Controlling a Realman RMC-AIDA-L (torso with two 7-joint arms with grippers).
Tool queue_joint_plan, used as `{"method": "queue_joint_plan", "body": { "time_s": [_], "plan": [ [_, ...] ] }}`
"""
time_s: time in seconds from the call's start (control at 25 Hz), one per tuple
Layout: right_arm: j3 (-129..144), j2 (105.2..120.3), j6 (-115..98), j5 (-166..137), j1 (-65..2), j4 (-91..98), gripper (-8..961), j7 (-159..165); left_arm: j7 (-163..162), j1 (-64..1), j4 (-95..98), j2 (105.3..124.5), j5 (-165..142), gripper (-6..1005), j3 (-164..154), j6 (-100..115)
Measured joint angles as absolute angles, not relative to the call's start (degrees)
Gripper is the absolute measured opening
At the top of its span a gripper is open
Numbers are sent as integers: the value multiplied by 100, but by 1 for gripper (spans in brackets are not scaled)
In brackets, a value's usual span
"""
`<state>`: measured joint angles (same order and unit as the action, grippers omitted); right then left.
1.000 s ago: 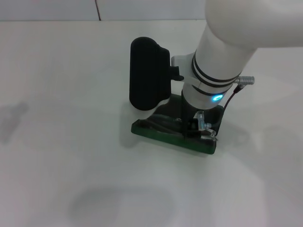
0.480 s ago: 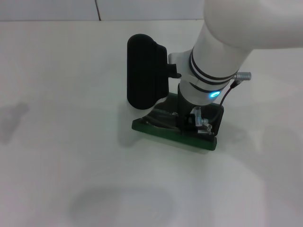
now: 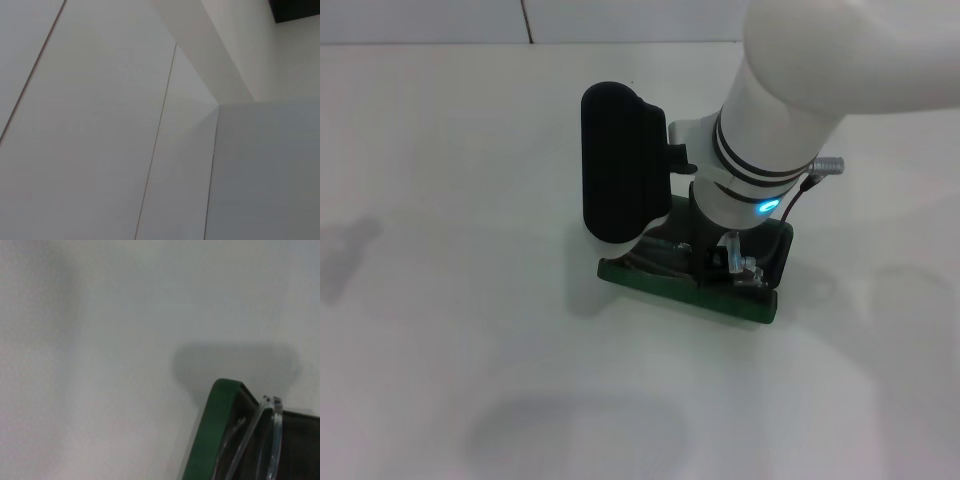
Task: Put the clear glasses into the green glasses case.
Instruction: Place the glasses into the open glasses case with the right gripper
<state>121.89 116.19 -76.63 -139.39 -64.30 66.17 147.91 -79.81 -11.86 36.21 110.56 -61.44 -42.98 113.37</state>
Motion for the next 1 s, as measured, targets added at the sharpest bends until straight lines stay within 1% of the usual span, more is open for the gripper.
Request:
{"method": "queue_joint_plan", "body": {
  "time_s": [1.0],
  "plan": [
    [12709, 11619, -7644, -13748, -6547, 6815, 128, 14834, -7911, -1143, 3621, 11066, -6133, 71, -4290, 11453]
  ]
}}
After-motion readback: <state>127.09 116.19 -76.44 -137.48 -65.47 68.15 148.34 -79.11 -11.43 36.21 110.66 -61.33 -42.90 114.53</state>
